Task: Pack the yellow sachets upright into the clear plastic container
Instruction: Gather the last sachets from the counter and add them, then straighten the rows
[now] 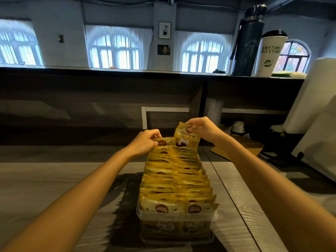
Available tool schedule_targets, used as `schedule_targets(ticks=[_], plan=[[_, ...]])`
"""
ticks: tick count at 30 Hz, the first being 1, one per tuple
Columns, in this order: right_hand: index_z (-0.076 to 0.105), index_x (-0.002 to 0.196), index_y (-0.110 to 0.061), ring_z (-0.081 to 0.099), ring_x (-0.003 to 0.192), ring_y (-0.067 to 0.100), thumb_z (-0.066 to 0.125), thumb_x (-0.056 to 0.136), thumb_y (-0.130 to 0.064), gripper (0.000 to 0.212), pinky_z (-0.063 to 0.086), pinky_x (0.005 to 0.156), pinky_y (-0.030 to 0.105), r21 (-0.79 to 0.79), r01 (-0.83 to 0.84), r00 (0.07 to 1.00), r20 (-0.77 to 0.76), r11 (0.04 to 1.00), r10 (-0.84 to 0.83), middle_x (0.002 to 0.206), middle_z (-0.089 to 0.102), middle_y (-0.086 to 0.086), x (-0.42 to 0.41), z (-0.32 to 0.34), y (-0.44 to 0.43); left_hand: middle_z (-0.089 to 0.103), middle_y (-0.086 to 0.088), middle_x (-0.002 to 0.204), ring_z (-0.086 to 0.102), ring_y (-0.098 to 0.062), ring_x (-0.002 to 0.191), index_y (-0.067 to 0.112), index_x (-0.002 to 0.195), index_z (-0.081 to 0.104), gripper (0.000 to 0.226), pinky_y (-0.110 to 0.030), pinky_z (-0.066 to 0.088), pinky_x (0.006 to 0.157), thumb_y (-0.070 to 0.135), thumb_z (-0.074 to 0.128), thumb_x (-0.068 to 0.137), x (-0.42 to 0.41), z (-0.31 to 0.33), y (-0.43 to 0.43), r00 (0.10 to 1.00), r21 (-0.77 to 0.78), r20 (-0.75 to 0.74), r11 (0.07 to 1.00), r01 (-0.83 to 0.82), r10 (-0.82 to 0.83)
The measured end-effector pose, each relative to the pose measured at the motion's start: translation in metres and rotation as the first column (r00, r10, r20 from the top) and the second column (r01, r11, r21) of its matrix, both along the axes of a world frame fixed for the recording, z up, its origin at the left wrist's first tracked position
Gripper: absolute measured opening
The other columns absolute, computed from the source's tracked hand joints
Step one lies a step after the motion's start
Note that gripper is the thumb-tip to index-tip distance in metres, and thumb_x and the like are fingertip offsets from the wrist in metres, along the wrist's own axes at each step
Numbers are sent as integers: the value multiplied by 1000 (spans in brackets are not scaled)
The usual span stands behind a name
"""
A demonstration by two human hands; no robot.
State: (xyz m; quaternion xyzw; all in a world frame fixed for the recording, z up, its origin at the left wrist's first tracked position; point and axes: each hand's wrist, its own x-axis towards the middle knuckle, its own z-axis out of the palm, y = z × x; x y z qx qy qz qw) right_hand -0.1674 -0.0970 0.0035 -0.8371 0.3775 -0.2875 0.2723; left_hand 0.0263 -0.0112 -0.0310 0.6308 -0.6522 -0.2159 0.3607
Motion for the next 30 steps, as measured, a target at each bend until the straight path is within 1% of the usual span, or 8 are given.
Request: schedule_targets(ticks=[6, 10, 15, 19, 22, 25, 28, 30], plan=[[62, 118, -3, 59, 111, 26, 52, 91, -3, 29, 46, 85, 26, -64, -68, 983, -172, 996, 56, 119, 63, 15, 13, 4, 1, 57, 0, 84, 55, -12, 82, 21, 80, 53, 25, -23, 45, 70, 1, 44, 92, -2, -1, 2, 999, 7, 32, 1000, 0, 0], [66, 113, -4, 60, 104, 26, 54, 90, -5, 25, 45, 80, 24, -149, -86, 960, -276, 985, 42, 111, 65, 15, 17, -2, 0, 56, 0, 83, 54, -11, 80, 21, 82, 53, 22, -24, 44, 69, 8, 41, 95, -6, -1, 1, 999, 31, 31, 999, 7, -8], [69, 109, -7, 63, 92, 19, 60, 88, -13, 24, 51, 81, 26, -229, -133, 924, -381, 964, 37, 104, 70, 11, 18, -4, 7, 56, 0, 108, 51, -10, 101, 11, 119, 59, 29, -26, 43, 85, 19, 41, 98, -15, -5, 2, 995, -28, 96, 1000, 3, 0], [70, 108, -10, 65, 94, 20, 60, 89, -15, 23, 52, 83, 28, -299, -139, 895, -447, 944, -9, 105, 71, 6, 24, -6, 10, 65, -10, 111, 57, -11, 94, 4, 117, 62, 28, -20, 47, 77, 13, 48, 95, -16, -6, 0, 999, -34, 33, 999, -40, 42], [69, 110, -7, 64, 99, 22, 59, 89, -14, 24, 50, 87, 28, -230, -110, 908, -420, 967, 3, 108, 70, 9, 25, -17, 9, 65, -13, 118, 59, -20, 107, 4, 119, 61, 29, -30, 46, 89, 14, 49, 94, -15, -8, -1, 997, 31, 19, 997, -69, 68], [68, 110, -3, 63, 103, 26, 58, 90, -17, 27, 51, 91, 32, -115, -85, 929, -368, 990, 37, 109, 68, 14, 21, -23, 7, 60, -12, 127, 55, -22, 116, 8, 126, 57, 33, -30, 42, 92, 14, 44, 97, -17, -9, 1, 998, 65, 25, 996, -61, 59], [66, 110, -1, 61, 104, 25, 57, 90, -14, 26, 49, 89, 29, -54, -74, 966, -252, 996, 58, 112, 66, 15, 16, -23, 7, 52, -11, 136, 48, -22, 126, 8, 133, 49, 36, -31, 39, 100, 12, 41, 98, -16, -8, 4, 997, 16, 29, 997, -78, 77], [68, 107, 0, 62, 102, 24, 57, 90, -12, 23, 49, 84, 26, -86, -25, 988, -151, 996, 11, 110, 67, 16, 14, -23, 8, 50, -11, 138, 46, -23, 129, 8, 134, 47, 38, -32, 38, 103, 13, 42, 97, -16, -9, 6, 995, -18, 10, 995, -95, 95]])
